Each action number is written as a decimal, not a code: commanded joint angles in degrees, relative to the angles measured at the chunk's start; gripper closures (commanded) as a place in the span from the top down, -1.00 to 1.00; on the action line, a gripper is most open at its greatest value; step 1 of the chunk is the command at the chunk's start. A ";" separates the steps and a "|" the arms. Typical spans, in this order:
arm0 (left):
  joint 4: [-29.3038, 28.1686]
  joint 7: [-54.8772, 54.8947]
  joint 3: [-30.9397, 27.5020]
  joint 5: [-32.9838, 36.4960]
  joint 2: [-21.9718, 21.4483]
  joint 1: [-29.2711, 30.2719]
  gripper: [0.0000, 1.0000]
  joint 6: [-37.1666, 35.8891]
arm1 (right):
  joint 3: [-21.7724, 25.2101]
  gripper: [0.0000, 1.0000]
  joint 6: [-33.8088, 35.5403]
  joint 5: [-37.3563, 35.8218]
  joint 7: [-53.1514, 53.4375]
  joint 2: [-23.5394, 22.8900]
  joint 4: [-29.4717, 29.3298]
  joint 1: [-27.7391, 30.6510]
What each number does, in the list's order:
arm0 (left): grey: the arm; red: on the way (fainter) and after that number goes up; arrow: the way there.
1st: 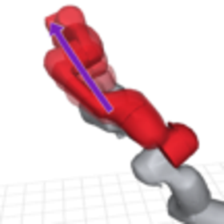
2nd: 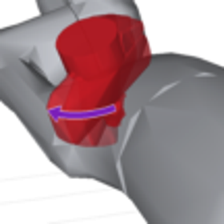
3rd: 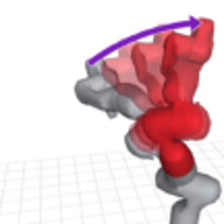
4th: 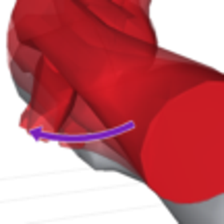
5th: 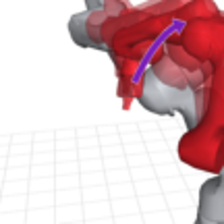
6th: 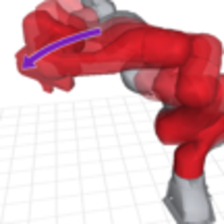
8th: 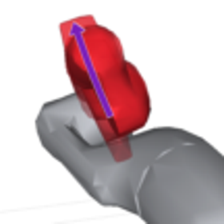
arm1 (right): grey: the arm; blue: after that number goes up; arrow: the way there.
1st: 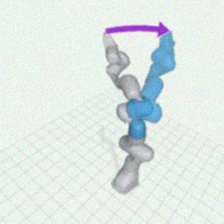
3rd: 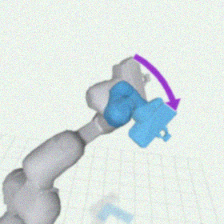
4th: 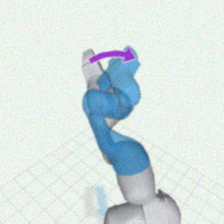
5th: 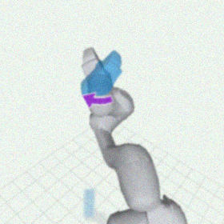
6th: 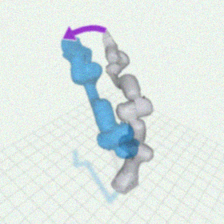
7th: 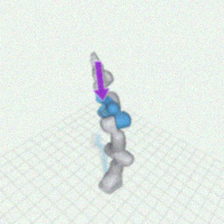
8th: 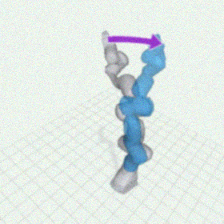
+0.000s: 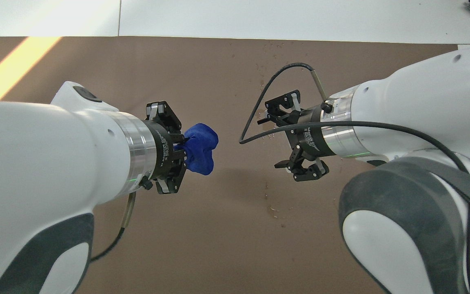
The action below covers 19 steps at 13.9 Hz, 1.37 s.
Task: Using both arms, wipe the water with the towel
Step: 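Grasp the towel with the right gripper while the left gripper holds it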
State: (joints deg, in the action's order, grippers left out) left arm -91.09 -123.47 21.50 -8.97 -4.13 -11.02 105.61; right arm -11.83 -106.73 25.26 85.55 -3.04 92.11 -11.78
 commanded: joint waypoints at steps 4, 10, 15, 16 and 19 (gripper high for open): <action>1.53 -3.70 -0.50 -0.96 0.79 -1.02 -1.00 2.75 | -0.04 0.84 -6.20 3.55 6.64 -0.91 0.97 -3.42; 1.44 -8.88 -0.24 -0.70 0.79 -4.44 -1.00 7.49 | -0.04 0.83 -9.29 7.26 8.14 -0.30 4.12 -3.69; 1.53 -13.64 -0.32 -0.44 1.32 -6.03 -1.00 9.96 | -0.12 0.66 -10.16 7.34 8.05 -0.21 5.45 -4.92; 1.53 -14.16 -0.24 -0.44 1.32 -6.03 -1.00 10.05 | -0.12 0.31 -10.17 7.34 7.88 -0.30 5.36 -4.92; 1.53 -14.26 -0.23 -0.44 1.32 -6.03 -1.00 10.14 | -0.12 -0.77 -10.25 9.10 7.96 -0.39 5.27 -4.66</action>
State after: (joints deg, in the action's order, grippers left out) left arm -91.07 -136.53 21.74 -9.08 -3.58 -16.23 114.86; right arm -11.83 -115.62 32.40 92.95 -4.29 95.98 -16.68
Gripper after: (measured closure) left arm 0.881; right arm 0.396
